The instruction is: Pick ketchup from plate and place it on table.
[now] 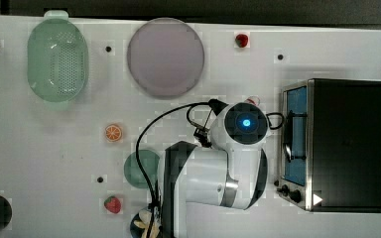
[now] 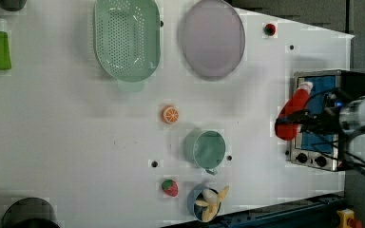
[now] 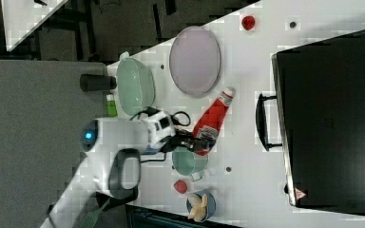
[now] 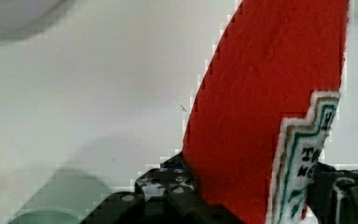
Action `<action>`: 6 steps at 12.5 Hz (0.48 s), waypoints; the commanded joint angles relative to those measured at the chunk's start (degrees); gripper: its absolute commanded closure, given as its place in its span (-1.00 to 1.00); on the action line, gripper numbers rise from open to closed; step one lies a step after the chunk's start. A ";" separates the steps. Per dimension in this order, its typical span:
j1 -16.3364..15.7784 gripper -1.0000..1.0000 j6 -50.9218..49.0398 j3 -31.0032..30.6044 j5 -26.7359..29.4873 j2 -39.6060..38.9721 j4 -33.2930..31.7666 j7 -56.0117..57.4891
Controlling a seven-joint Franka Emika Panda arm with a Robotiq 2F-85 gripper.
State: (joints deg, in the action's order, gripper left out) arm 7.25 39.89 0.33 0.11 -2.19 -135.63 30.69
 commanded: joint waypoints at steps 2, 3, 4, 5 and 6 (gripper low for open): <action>-0.78 -0.21 12.22 -2.64 -0.05 -3.39 -2.54 -2.83; -0.77 -0.21 15.10 -2.69 -0.05 -4.98 -2.90 -2.82; -0.73 -0.21 16.25 -2.71 -0.05 -5.84 -2.96 -2.83; -0.69 -0.29 16.08 -2.68 -0.05 -5.93 -2.99 -2.83; -0.59 -0.50 15.86 -2.59 -0.05 -5.74 -2.95 -2.82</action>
State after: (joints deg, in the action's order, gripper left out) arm 6.40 54.78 -2.85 0.36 -10.09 -139.99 29.96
